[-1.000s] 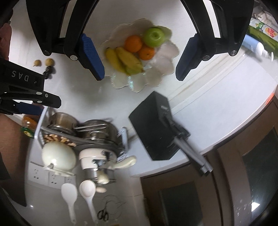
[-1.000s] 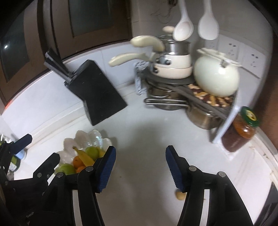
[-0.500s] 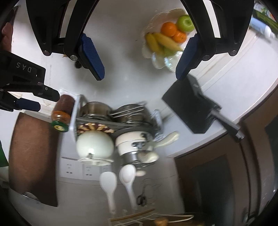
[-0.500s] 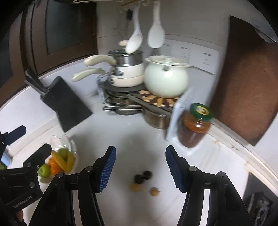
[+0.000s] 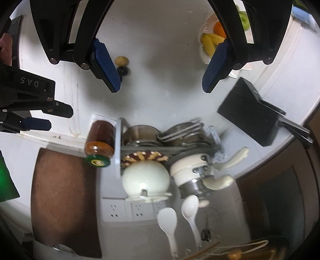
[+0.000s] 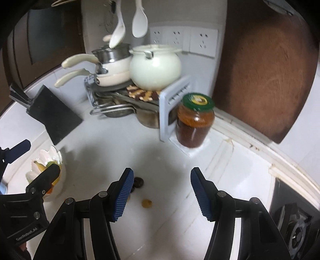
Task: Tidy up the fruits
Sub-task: 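Withdraw both tools from the bowl toward the plums and longans, then grasp a longan with the left tool while the right tool grasps another longan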
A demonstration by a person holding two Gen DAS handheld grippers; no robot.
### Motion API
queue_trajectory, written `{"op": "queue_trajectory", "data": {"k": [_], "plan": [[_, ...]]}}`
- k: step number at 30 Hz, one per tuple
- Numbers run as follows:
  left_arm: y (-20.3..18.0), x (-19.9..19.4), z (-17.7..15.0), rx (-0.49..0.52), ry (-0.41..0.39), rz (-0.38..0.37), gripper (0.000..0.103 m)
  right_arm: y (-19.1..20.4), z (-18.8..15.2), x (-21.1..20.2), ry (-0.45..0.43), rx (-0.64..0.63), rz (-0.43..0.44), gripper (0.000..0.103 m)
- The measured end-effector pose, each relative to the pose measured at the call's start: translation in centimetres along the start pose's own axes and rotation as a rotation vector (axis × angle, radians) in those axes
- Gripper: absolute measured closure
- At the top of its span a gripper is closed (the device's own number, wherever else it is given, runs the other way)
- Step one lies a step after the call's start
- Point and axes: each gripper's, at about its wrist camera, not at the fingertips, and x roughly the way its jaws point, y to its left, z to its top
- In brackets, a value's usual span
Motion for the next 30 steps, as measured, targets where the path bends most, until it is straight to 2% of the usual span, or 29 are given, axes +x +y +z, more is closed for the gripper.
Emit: {"op": "queue_trajectory", "data": {"k": [10, 18, 23, 30], "plan": [[-1.9, 3.4, -3.2, 0.045, 0.070, -0.043, 0.019, -1.0, -3.1, 3.4, 0.063, -0.003, 0.007, 0.043], [-3.2, 6.1, -5.6, 0.104, 0.095, -0.082, 0.020, -0.9, -6.0, 6.6, 0.139, -0.005, 0.046, 0.043], [-3.7, 7.8, -6.7, 0.157, 0.103, -0.097, 0.022, -0.9, -6.7, 8.0, 0.146, -0.012, 0.040, 0.044], [-4.4, 9.8, -7.1, 0.188, 0.115, -0.157, 0.025, -0.7, -7.0, 9.8, 0.165, -0.003, 0.120, 0.048]]}}
